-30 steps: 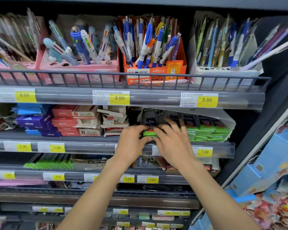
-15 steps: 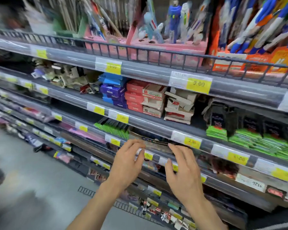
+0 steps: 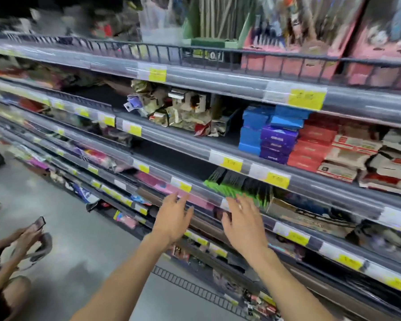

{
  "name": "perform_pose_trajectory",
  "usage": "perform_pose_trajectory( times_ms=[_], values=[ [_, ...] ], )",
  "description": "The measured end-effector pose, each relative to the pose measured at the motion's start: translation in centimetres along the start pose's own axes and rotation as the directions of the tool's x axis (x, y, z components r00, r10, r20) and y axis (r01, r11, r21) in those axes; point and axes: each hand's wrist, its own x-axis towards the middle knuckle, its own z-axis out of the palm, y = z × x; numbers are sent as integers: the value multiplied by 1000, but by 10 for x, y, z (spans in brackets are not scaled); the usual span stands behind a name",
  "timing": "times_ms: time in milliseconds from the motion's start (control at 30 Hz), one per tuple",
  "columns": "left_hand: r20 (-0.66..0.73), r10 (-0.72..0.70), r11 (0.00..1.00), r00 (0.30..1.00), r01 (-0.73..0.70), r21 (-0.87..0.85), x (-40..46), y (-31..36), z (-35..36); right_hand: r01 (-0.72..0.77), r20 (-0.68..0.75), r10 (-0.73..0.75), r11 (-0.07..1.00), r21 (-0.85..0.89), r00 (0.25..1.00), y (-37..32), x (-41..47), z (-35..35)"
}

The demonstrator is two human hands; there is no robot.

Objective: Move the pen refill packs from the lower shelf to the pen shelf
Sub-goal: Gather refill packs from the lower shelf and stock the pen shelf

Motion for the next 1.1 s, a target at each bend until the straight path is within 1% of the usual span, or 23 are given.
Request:
perform_pose_trajectory(
  times_ms=[133, 200, 267, 333, 400, 433, 533, 667, 733, 800, 900, 967, 1033, 1100],
  values=[
    [41, 60, 998, 997, -60, -13, 40, -13, -1, -64, 19, 66, 992, -112, 998, -20, 37, 16],
    [47, 114, 993, 992, -115, 21, 64, -14, 4, -112, 6, 114, 980, -164, 993, -25, 55, 23],
    [30, 173, 981, 984, -175, 86, 85, -15, 10, -169, -19, 169, 968, -184, 985, -26, 69, 34],
    [24, 234, 963, 972, -235, 131, 102, -14, 14, -218, -13, 220, 956, -198, 975, -26, 77, 44],
    [57, 282, 946, 958, -288, 149, 115, -11, 20, -251, -4, 256, 943, -217, 967, -26, 81, 54],
    [81, 285, 946, 955, -294, 136, 121, -9, 22, -255, -6, 260, 942, -220, 966, -27, 81, 58],
    [125, 214, 975, 969, -219, 30, 136, 0, 25, -245, -49, 240, 942, -232, 970, -28, 82, 68],
    [173, 138, 978, 975, -107, -179, 154, 17, 27, -281, -50, 277, 930, -236, 959, -33, 79, 77],
    [255, 63, 947, 965, 23, -321, 162, 26, 26, -310, -77, 300, 924, -223, 951, -34, 80, 79],
    [358, 8, 902, 934, 148, -407, 170, 29, 28, -335, -99, 322, 920, -201, 942, -36, 81, 81],
    [467, 20, 881, 884, 205, -426, 178, 29, 30, -352, -128, 335, 924, -149, 933, -39, 80, 81],
    [492, 21, 865, 871, 230, -446, 184, 29, 28, -376, -148, 359, 920, -107, 921, -39, 79, 79],
    [493, 43, 848, 869, 230, -478, 191, 30, 28, -414, -131, 403, 907, -76, 906, -37, 78, 76],
    [530, 80, 868, 844, 202, -453, 194, 34, 28, -454, -94, 448, 889, -60, 889, -38, 77, 72]
  ],
)
